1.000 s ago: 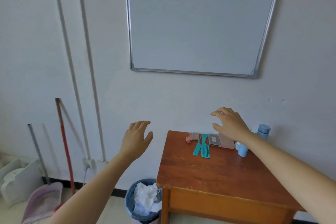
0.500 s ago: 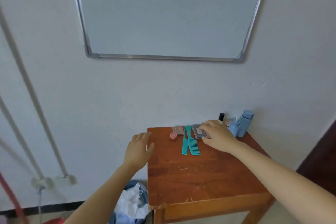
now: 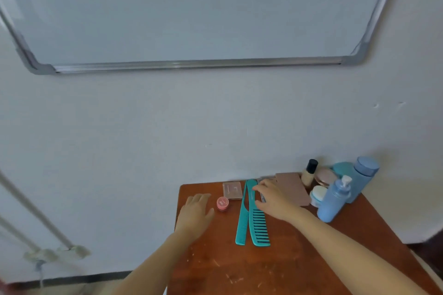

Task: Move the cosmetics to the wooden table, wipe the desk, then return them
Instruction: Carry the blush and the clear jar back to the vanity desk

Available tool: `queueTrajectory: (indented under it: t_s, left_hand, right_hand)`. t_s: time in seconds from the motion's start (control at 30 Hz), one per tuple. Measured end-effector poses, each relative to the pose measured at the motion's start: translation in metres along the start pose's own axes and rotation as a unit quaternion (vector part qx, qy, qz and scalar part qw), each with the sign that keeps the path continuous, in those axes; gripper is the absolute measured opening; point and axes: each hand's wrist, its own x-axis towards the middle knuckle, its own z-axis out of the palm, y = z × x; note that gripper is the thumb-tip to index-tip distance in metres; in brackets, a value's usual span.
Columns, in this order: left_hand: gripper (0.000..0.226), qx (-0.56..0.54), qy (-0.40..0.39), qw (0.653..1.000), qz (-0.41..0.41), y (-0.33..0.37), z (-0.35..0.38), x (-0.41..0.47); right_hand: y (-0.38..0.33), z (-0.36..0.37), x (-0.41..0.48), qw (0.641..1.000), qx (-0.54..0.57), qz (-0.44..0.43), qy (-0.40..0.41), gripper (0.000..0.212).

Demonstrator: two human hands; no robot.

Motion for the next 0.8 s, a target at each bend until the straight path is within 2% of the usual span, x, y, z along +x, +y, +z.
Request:
queueTrajectory:
  t_s: [0.2, 0.43, 0.6, 0.8]
  left_hand:
    - [0.051, -0.006, -0.040, 0.998, -0.050, 0.009, 0.038, 0.042]
    - [0.057, -0.006, -0.065, 0.996, -0.056, 0.009, 0.065, 0.066]
    - [0.048, 0.021, -0.054, 0.998, -0.036, 0.004, 0.068, 0.073]
    - [0.044, -0.015, -0.024, 0.997, -0.070, -0.005, 0.061, 0.065]
  right_hand:
    - [0.018, 0.032, 0.062, 0.998, 0.005, -0.033, -0.050, 0.048]
    - [0.019, 0.063, 0.098, 0.995, 0.042, -0.059, -0.072, 0.054]
    - [0.018, 0.071, 0.109, 0.991, 0.014, -0.107, -0.076, 0.052]
    - [0.015, 0.070, 0.112, 0.993, 0.017, -0.096, -0.067, 0.057]
